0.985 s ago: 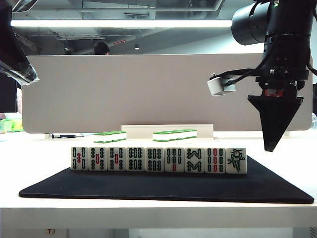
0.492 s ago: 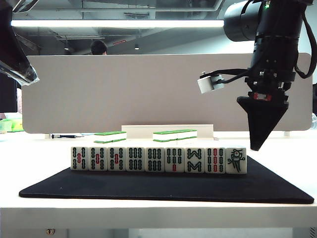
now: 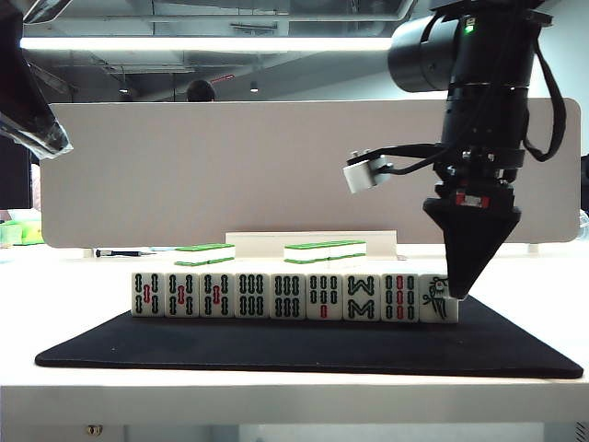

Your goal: Take a mahjong tile from your hand cards and play it out.

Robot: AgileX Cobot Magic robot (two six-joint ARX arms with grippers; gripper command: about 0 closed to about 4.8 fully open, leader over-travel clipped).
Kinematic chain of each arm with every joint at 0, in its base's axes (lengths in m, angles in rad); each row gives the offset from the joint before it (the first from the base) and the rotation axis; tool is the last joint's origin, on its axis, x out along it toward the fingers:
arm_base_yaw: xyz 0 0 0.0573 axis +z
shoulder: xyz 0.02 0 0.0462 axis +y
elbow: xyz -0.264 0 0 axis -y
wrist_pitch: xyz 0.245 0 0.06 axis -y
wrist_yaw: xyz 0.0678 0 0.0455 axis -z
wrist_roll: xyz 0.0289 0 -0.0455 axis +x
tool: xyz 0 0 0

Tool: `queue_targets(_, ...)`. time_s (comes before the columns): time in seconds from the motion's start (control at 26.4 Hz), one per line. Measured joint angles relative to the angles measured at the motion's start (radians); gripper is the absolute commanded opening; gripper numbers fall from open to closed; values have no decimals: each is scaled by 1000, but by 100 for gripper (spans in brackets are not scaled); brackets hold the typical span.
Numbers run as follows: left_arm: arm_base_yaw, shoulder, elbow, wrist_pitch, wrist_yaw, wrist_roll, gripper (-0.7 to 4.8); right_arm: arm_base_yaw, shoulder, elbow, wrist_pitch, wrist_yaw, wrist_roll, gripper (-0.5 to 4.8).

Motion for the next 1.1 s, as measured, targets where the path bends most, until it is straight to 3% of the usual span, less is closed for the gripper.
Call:
queue_targets(0.49,0,0,0,-4,0,0,30,11,0,0,109,-2,-8,367)
queue_targets(0.95,0,0,0,-10,0,0,30,11,48,0,79,-1,-8,354)
queue_targets(1.02,0,0,0,-11,0,0,30,11,48,0,79,-1,-8,306)
queue_targets(1.06,0,0,0,-11,0,0,30,11,48,0,79,-1,-7,237)
queue_targets(1.1,0,0,0,-11,0,0,30,11,48,0,79,-1,-7,201)
